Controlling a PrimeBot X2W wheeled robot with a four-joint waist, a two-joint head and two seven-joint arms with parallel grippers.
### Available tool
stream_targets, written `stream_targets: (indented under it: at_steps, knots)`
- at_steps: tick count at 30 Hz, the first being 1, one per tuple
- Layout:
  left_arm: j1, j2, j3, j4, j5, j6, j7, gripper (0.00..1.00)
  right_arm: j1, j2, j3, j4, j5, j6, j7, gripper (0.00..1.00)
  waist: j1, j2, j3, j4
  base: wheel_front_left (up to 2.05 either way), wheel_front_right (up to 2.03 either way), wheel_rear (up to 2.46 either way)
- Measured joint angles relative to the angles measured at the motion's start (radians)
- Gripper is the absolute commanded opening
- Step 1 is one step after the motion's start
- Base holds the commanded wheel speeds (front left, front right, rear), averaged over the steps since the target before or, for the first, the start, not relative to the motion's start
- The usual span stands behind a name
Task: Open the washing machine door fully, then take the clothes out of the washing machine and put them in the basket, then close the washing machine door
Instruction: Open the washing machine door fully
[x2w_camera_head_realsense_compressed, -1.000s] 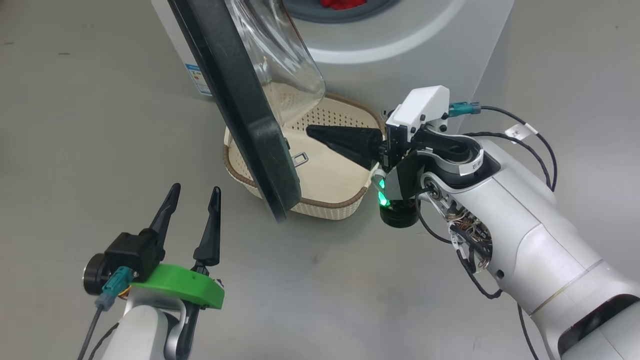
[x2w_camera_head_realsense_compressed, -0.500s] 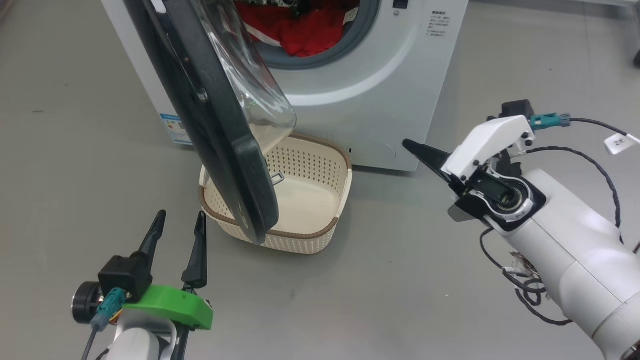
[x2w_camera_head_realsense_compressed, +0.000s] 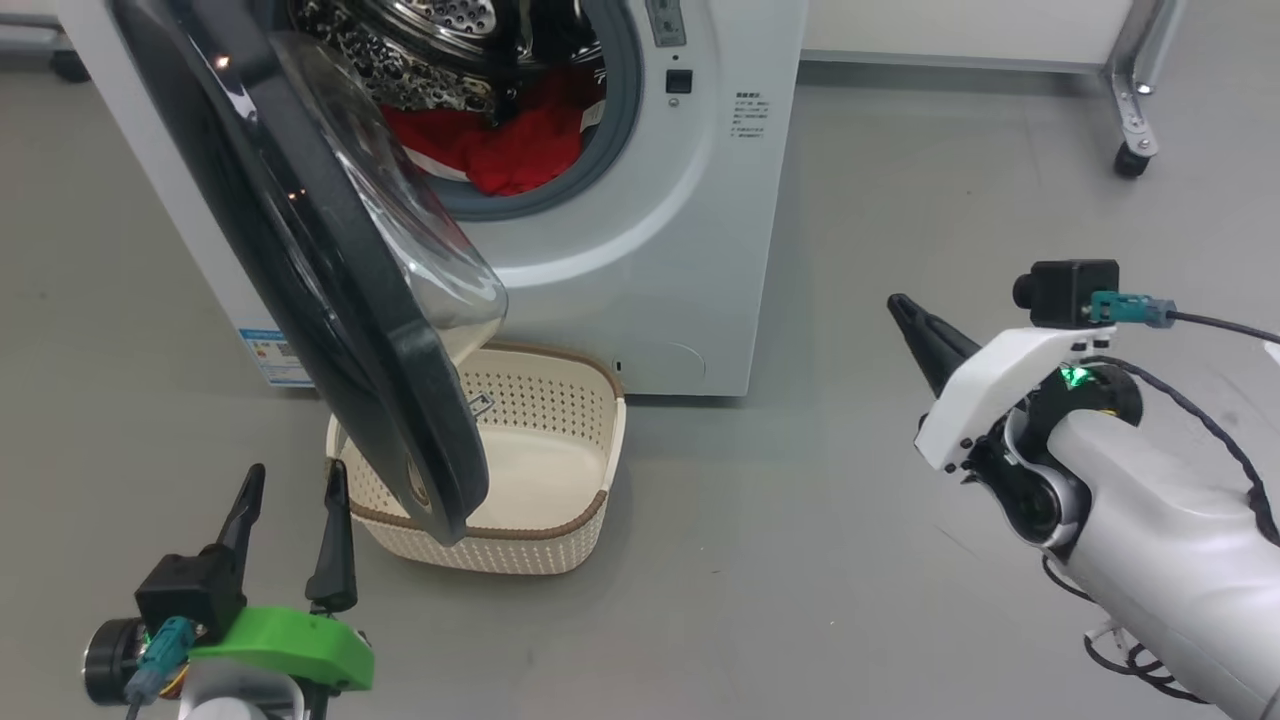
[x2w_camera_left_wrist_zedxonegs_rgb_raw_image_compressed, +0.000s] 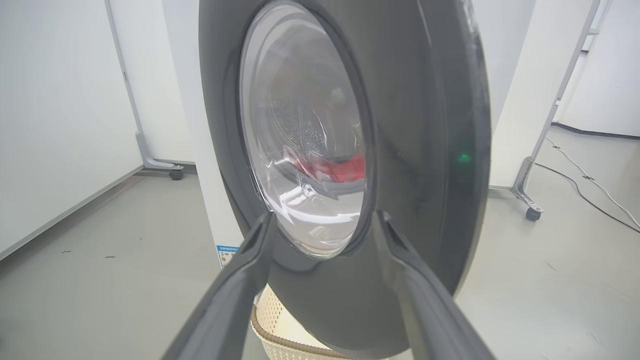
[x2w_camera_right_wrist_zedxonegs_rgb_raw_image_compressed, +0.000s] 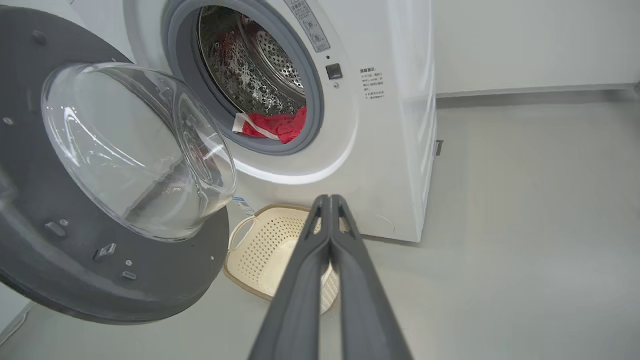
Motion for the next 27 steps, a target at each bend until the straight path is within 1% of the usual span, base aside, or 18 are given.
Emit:
stream_targets:
  at_steps: [5, 10, 13, 17, 20, 24, 27]
  knots:
    - [0.011, 0.001, 0.014, -0.007, 0.002, 0.002, 0.0, 1.0, 0.03, -0.045, 0.03, -0.011, -0.117, -0.074, -0.131, 0.0, 0.0, 0.0, -0.021, -0.038, 0.0, 0.0, 0.0]
    - [0.02, 0.002, 0.032, -0.016, 0.002, 0.002, 0.0, 1.0, 0.116, -0.049, 0.008, -0.03, -0.145, -0.145, -0.117, 0.0, 0.0, 0.0, -0.034, -0.069, 0.0, 0.0, 0.0]
    - [0.034, 0.001, 0.043, -0.018, 0.001, 0.002, 0.0, 1.0, 0.149, -0.048, -0.013, -0.049, -0.188, -0.186, -0.108, 0.0, 0.0, 0.0, -0.04, -0.086, 0.0, 0.0, 0.0]
    - [0.038, 0.001, 0.055, -0.025, 0.001, 0.006, 0.0, 1.0, 0.17, -0.039, -0.184, -0.121, -0.259, -0.209, -0.099, 0.0, 0.0, 0.0, -0.044, -0.105, 0.0, 0.0, 0.0]
    - [0.048, 0.001, 0.061, -0.029, 0.001, 0.006, 0.0, 1.0, 0.187, -0.038, -0.3, -0.174, -0.313, -0.211, -0.099, 0.0, 0.0, 0.0, -0.046, -0.117, 0.0, 0.0, 0.0]
    - [0.057, 0.001, 0.065, -0.028, 0.001, 0.006, 0.0, 1.0, 0.271, -0.034, -0.388, -0.226, -0.385, -0.218, -0.099, 0.0, 0.0, 0.0, -0.044, -0.129, 0.0, 0.0, 0.0]
    - [0.058, 0.001, 0.066, -0.029, 0.001, 0.006, 0.0, 1.0, 0.348, -0.021, -0.43, -0.258, -0.425, -0.218, -0.099, 0.0, 0.0, 0.0, -0.043, -0.132, 0.0, 0.0, 0.0]
